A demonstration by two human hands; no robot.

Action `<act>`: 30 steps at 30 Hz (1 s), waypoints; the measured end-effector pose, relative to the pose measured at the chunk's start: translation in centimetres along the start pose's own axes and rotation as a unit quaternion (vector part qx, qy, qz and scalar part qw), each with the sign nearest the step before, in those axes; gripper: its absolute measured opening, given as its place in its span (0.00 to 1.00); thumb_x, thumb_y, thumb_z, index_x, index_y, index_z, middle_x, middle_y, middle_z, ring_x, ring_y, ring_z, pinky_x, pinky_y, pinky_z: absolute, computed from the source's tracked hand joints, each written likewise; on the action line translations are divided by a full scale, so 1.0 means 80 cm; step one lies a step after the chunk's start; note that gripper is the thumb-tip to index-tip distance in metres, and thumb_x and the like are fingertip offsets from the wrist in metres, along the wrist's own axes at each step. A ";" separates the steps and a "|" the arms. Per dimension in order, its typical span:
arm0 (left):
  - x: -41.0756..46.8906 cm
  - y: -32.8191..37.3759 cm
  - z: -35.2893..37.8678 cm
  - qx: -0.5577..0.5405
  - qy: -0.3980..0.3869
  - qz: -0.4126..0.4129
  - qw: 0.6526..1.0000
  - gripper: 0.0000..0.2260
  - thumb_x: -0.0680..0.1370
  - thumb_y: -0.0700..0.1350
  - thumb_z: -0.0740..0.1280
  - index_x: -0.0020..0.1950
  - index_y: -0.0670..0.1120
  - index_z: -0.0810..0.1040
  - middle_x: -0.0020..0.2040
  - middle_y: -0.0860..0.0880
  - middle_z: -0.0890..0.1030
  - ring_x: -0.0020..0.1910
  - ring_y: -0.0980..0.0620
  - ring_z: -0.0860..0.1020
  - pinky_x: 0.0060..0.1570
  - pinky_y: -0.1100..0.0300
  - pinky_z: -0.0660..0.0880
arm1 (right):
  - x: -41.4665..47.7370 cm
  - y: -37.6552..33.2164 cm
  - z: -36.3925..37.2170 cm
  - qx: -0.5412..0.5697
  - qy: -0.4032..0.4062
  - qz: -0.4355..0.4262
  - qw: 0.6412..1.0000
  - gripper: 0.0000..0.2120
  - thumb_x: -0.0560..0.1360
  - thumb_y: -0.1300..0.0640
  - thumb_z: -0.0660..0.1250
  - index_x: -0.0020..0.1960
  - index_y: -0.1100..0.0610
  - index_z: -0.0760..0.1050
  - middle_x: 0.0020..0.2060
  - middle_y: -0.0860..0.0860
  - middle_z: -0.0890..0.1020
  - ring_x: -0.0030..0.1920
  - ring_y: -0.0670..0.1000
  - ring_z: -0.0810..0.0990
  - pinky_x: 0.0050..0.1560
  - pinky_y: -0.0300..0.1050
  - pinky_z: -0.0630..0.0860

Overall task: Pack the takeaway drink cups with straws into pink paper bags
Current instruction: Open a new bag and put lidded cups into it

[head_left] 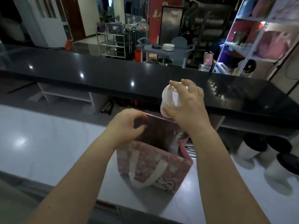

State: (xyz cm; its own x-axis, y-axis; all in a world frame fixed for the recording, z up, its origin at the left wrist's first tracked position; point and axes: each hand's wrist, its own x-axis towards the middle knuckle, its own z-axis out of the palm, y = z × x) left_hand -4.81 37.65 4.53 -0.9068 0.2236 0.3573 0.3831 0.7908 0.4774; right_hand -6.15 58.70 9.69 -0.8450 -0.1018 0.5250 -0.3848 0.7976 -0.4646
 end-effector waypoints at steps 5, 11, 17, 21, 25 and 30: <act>0.016 -0.048 -0.009 -0.058 -0.093 0.004 0.994 0.10 0.72 0.43 0.71 0.51 0.55 0.82 0.49 0.60 0.79 0.51 0.57 0.79 0.53 0.57 0.77 | 0.003 -0.043 0.012 0.013 0.024 0.024 0.999 0.35 0.67 0.52 0.76 0.71 0.42 0.67 0.70 0.47 0.64 0.69 0.53 0.59 0.66 0.46 0.63; 0.029 -0.070 -0.006 -0.047 -0.224 0.059 0.972 0.34 0.68 0.50 0.76 0.73 0.54 0.69 0.68 0.56 0.70 0.69 0.54 0.66 0.68 0.52 0.69 | -0.005 -0.071 -0.004 -0.015 0.013 0.049 0.999 0.34 0.67 0.53 0.75 0.69 0.41 0.68 0.65 0.44 0.67 0.65 0.49 0.62 0.62 0.42 0.61; 0.028 -0.076 0.004 -0.031 -0.294 0.038 0.955 0.55 0.65 0.60 0.77 0.80 0.57 0.43 0.79 0.56 0.39 0.77 0.55 0.35 0.75 0.39 0.50 | -0.037 -0.082 0.022 -0.079 -0.100 0.057 0.990 0.33 0.67 0.47 0.74 0.68 0.38 0.66 0.62 0.40 0.66 0.61 0.45 0.61 0.56 0.42 0.62; 0.015 -0.079 0.005 -0.001 -0.304 0.051 0.951 0.59 0.62 0.63 0.77 0.78 0.60 0.37 0.78 0.60 0.35 0.74 0.59 0.31 0.75 0.39 0.49 | -0.062 -0.071 0.048 -0.123 -0.212 0.077 0.966 0.33 0.67 0.46 0.73 0.68 0.38 0.64 0.63 0.41 0.67 0.63 0.48 0.62 0.55 0.43 0.64; -0.008 -0.075 0.006 0.020 -0.305 0.074 0.949 0.63 0.60 0.63 0.79 0.76 0.62 0.32 0.77 0.61 0.32 0.72 0.60 0.26 0.75 0.44 0.46 | -0.080 -0.050 0.069 -0.154 -0.320 0.127 0.926 0.35 0.67 0.47 0.73 0.69 0.38 0.62 0.62 0.46 0.67 0.61 0.51 0.64 0.57 0.48 0.70; -0.027 -0.064 0.005 0.042 -0.305 0.094 0.947 0.66 0.57 0.64 0.80 0.74 0.62 0.29 0.76 0.59 0.29 0.71 0.57 0.23 0.72 0.50 0.40 | -0.077 -0.032 0.106 -0.247 -0.397 0.162 0.869 0.37 0.69 0.54 0.73 0.73 0.47 0.60 0.66 0.55 0.62 0.65 0.60 0.62 0.60 0.53 0.69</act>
State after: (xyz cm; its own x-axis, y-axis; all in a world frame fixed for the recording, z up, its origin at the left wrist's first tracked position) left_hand -4.84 33.37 0.99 -0.7668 0.6318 -0.1137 0.5553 0.7417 0.3761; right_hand -3.11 52.25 1.54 -0.9444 -0.0456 -0.3257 -0.0375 0.9988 -0.0311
